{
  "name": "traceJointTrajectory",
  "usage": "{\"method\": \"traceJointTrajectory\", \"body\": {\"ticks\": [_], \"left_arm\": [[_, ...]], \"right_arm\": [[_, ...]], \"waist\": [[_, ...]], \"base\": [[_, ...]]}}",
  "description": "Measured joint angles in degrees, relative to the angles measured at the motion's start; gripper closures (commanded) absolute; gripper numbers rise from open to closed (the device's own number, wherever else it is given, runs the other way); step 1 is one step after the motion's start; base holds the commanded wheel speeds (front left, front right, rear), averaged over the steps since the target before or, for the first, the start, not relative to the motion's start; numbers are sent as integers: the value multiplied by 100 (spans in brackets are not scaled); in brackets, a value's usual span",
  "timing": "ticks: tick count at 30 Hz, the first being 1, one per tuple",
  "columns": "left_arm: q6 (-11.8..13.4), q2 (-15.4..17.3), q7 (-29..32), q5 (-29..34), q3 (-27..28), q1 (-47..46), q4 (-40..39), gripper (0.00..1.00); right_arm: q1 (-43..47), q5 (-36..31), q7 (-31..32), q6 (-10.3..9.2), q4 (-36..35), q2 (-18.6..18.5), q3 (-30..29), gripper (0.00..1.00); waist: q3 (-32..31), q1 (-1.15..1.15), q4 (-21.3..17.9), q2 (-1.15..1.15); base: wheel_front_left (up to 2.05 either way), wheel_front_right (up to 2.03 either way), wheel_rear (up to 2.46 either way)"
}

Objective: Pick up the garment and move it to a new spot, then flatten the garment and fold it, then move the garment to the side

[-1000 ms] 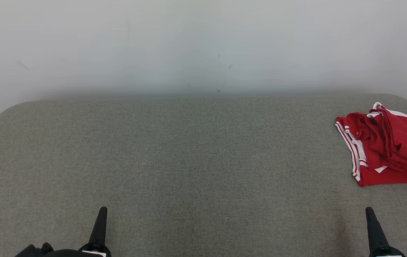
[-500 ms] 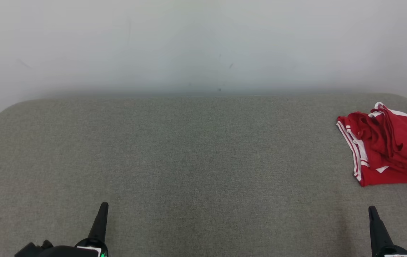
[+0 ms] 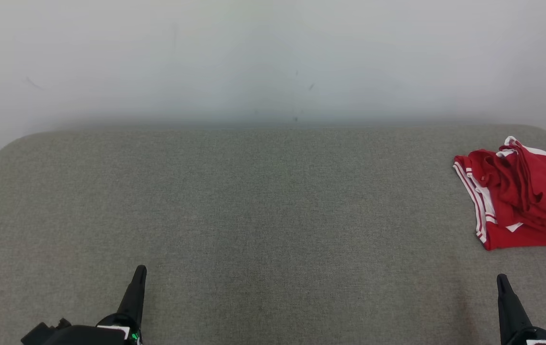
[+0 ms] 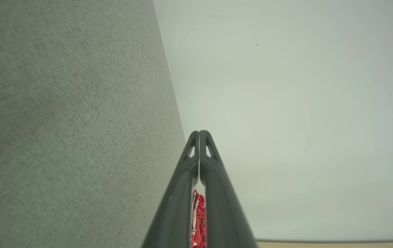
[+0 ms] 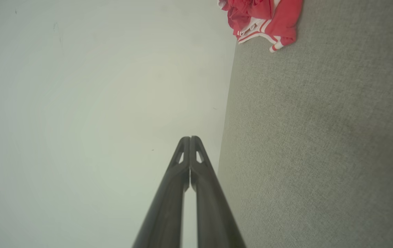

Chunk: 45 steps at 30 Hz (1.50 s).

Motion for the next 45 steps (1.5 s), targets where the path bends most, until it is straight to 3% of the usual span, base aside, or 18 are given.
{"method": "traceJointTrajectory", "body": {"ticks": [13,45], "left_arm": [[-51,1,118,-479,20,-56,23,100],[-53,-3,121,-477,41,-57,26,100]], "right_arm": [[0,471,90,0,-44,-30,-34,100],[0,487,88,0,-46,-42,-30,100]], "waist": [[19,-1,15,0],[19,-1,15,0]], "base": [[0,0,0],[0,0,0]]}}
